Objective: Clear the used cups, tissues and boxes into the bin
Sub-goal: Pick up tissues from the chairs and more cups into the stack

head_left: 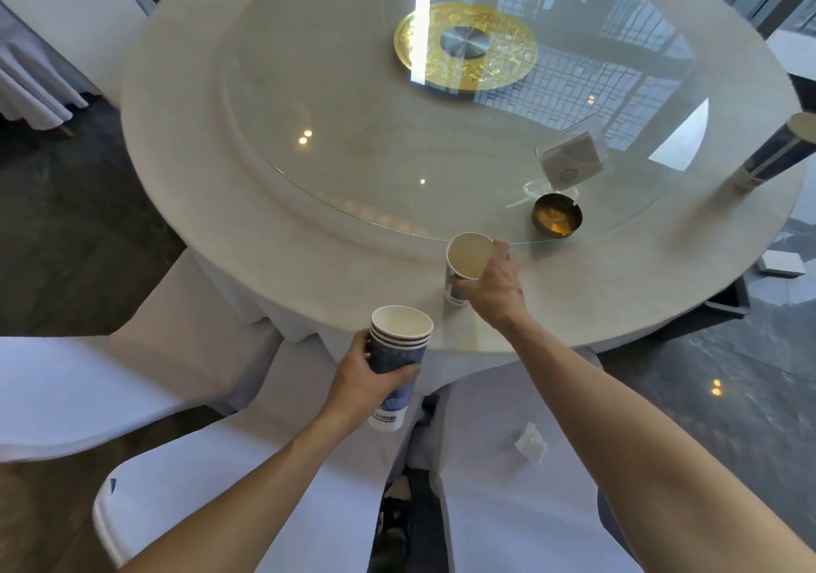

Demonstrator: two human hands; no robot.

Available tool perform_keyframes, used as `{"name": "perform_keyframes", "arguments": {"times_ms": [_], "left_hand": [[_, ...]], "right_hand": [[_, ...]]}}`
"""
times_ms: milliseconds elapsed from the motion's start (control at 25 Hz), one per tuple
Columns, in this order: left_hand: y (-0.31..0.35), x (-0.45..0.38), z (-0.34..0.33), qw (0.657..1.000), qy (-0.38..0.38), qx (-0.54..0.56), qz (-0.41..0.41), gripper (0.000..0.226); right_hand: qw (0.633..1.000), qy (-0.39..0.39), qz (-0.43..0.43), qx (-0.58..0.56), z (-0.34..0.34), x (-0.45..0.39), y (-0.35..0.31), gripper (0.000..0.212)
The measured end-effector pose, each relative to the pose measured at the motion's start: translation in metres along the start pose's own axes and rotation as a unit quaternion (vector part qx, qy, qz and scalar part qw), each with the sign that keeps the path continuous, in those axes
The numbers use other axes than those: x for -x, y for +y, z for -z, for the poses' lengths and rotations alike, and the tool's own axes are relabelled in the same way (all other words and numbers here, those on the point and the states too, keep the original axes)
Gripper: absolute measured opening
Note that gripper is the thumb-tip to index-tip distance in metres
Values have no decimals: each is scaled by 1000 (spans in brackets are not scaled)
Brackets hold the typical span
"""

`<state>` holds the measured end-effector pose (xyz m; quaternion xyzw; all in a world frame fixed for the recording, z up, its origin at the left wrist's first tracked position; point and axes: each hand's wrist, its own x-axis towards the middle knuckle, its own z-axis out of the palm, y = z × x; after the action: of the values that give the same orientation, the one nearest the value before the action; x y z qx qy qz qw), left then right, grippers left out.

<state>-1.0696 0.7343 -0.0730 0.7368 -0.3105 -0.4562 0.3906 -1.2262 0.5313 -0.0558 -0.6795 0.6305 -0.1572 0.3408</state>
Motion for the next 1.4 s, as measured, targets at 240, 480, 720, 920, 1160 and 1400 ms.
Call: {"name": "perform_keyframes", "arguments": {"times_ms": [240,480,720,920,1160,1400], "left_hand": [[49,-15,-2,994,66,79,-45,70],[107,-24,-45,982,34,161,-94,66],[116,0,-113,980,-78,156,-94,71],[92,13,-149,981,-143,112,-65,85],[72,21,-158,962,-265,13,-55,82],[56,13,-148,941,-328,-63,-61,87]], "right_hand": [[997,-12,-10,-78,23,49,33,84],[998,-31,-30,-39,53,115,80,89],[994,-39,-42,-94,74,161,99,65],[978,-34,-98,-182,83,180,116,73],[962,-23,-122,-243,90,184,126,78],[938,-34,-142,-314,92,176,134,79]]}}
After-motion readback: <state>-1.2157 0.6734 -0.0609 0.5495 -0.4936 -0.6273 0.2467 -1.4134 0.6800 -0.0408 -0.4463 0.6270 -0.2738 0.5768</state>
